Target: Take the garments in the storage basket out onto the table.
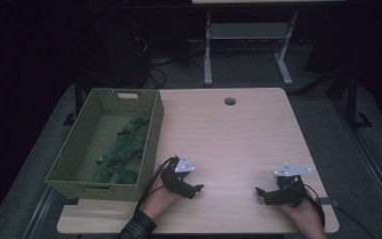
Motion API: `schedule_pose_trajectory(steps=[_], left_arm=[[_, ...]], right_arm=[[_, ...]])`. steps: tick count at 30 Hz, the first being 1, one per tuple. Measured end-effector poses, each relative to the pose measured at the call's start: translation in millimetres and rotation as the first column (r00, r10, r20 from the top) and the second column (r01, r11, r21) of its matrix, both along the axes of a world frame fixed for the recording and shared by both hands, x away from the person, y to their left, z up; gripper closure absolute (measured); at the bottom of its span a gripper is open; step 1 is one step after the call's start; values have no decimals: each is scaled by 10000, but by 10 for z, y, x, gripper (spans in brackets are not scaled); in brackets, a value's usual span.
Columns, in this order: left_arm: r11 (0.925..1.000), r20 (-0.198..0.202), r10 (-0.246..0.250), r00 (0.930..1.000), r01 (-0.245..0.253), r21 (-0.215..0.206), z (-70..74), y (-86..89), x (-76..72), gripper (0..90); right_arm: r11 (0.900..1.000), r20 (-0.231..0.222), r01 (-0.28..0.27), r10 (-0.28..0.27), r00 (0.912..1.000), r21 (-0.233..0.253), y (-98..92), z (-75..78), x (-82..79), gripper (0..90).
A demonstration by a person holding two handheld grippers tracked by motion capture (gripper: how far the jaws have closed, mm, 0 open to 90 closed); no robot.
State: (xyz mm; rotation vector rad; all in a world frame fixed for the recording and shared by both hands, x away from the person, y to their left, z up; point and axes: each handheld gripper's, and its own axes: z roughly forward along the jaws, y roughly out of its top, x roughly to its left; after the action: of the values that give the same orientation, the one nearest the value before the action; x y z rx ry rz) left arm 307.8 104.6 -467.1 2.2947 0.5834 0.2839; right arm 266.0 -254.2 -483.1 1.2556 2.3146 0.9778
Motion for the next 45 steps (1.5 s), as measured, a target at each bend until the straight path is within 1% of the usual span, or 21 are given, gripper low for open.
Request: schedule_pose_trajectory(steps=[8,11,13,16,20,24,31,34,42,45], left_arm=[[9999,-71,-7,10000,6,-141,116,27,-5,132],[10000,-26,-27,10000,26,-66,138,21,-6,132],[10000,-67,-10,10000,9,-91,155,18,-6,132],[9999,-19,23,10000,-23,-156,179,23,-3,134],[9998,-98,44,9999,-46,-177,219,33,-1,134],[9993,-172,20,9998,-26,-367,262,46,10,134],[9997,-87,-23,10000,21,-233,333,41,22,134],[9994,-139,39,9999,-43,-344,369,43,24,134],[9997,-112,-10,9999,8,-244,468,43,30,134],[9996,-121,7,9999,-10,-275,491,43,33,134]], right_arm=[[10000,0,-2,2,10000,-6,0,0,0,19],[10000,0,-2,2,10000,-6,0,0,0,19],[10000,-2,-1,1,10000,-5,0,0,0,19],[10000,-1,-1,1,10000,-4,0,0,0,19],[10000,-15,-13,13,10000,-20,-2,2,0,19],[10000,-13,-10,10,10000,-20,-1,2,0,19],[10000,-16,-10,10,10000,-19,-1,2,0,19],[10000,-15,-10,10,10000,-19,-1,2,0,19],[10000,-14,-8,8,10000,-17,-1,2,0,19],[10000,-13,-10,10,10000,-18,-1,2,0,19]])
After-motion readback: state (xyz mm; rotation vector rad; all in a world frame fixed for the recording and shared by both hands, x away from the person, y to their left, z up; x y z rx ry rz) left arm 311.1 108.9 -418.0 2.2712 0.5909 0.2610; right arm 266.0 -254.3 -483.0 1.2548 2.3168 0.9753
